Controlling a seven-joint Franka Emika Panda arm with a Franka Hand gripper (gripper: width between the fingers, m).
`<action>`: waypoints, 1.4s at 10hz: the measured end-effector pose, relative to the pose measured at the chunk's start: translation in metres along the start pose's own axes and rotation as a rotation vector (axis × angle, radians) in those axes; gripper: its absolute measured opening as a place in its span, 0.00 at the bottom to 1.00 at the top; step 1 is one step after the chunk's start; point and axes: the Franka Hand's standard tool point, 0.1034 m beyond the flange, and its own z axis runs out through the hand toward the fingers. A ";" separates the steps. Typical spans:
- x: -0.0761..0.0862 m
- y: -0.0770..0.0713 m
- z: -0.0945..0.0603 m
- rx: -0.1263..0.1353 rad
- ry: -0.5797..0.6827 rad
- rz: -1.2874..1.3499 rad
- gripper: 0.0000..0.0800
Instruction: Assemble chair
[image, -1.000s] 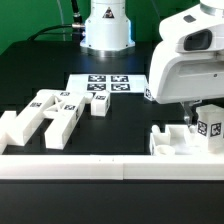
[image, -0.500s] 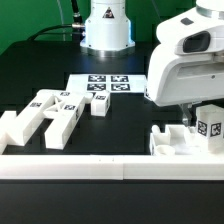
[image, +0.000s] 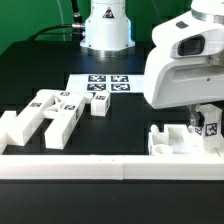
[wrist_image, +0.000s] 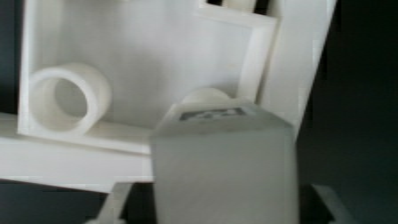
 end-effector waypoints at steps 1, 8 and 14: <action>0.000 0.000 0.000 0.000 -0.001 0.011 0.36; 0.006 0.003 0.002 0.036 -0.035 0.577 0.36; 0.005 0.004 0.003 0.039 -0.048 1.026 0.36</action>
Offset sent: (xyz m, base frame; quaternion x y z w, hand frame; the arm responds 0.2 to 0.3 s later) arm 0.0000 0.0000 0.0000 0.0000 0.0000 0.1296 0.9916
